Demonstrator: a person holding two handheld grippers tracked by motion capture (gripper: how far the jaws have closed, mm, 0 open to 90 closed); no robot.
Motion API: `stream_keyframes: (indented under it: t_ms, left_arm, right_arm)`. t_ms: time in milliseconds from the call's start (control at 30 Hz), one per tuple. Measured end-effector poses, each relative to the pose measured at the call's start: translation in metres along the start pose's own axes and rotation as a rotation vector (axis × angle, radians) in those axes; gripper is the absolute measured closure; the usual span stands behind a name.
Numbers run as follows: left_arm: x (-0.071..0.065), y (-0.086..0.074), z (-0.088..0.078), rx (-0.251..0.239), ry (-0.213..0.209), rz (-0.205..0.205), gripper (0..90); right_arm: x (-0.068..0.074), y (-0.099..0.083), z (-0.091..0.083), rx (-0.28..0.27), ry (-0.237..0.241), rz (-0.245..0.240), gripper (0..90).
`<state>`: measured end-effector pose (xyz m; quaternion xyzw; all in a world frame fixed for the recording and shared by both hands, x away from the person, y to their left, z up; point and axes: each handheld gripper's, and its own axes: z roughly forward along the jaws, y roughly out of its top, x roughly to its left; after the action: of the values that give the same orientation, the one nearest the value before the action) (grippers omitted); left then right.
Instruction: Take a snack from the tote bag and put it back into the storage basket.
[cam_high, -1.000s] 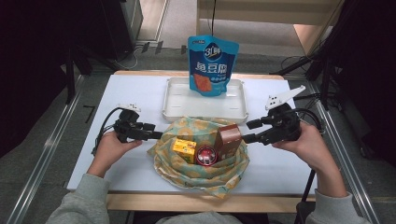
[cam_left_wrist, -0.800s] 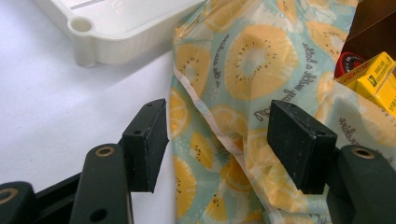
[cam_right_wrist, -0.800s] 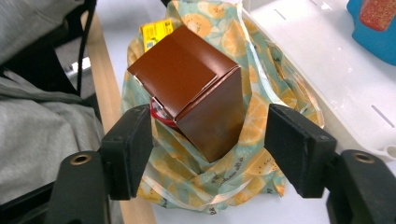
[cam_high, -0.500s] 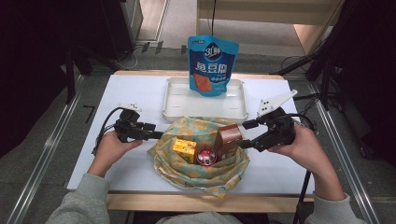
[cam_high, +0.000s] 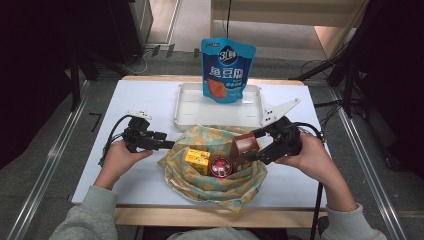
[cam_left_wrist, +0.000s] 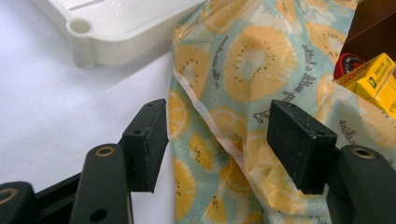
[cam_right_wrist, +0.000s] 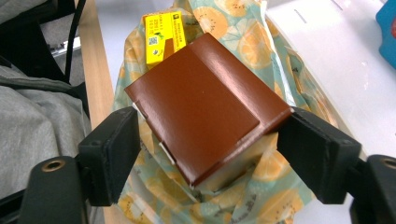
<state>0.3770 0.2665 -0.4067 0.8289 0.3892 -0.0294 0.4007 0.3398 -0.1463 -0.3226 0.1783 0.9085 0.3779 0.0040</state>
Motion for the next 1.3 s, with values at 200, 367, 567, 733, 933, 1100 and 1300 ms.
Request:
stream_keyframes:
  t_ms: [200, 367, 567, 733, 933, 1100, 1300]
  left_arm:
    - [0.0, 0.0, 0.0, 0.002, 0.0, 0.001, 38.6]
    - [0.0, 0.0, 0.0, 0.001, -0.001, 0.0, 38.6]
    - [0.0, 0.0, 0.0, 0.002, -0.001, 0.001, 38.6]
    - [0.0, 0.0, 0.0, 0.001, 0.0, 0.001, 38.6]
    - [0.0, 0.0, 0.001, 0.004, 0.0, -0.001, 38.6]
    - [0.0, 0.0, 0.0, 0.002, 0.0, 0.001, 38.6]
    - [0.0, 0.0, 0.0, 0.002, 0.0, 0.002, 38.6]
  right_arm:
    - [-0.001, 0.004, 0.01, 0.008, 0.003, -0.002, 18.3]
    - [-0.002, 0.008, 0.019, 0.014, 0.006, -0.012, 18.0]
    - [-0.004, 0.01, 0.025, 0.006, 0.016, -0.006, 18.6]
    - [-0.005, 0.009, 0.026, -0.004, 0.013, -0.001, 19.5]
    - [-0.002, 0.007, 0.021, 0.02, 0.005, 0.011, 20.3]
    - [0.001, 0.006, 0.017, 0.043, -0.011, 0.024, 20.8]
    - [-0.001, 0.004, 0.014, 0.035, -0.023, 0.065, 21.7]
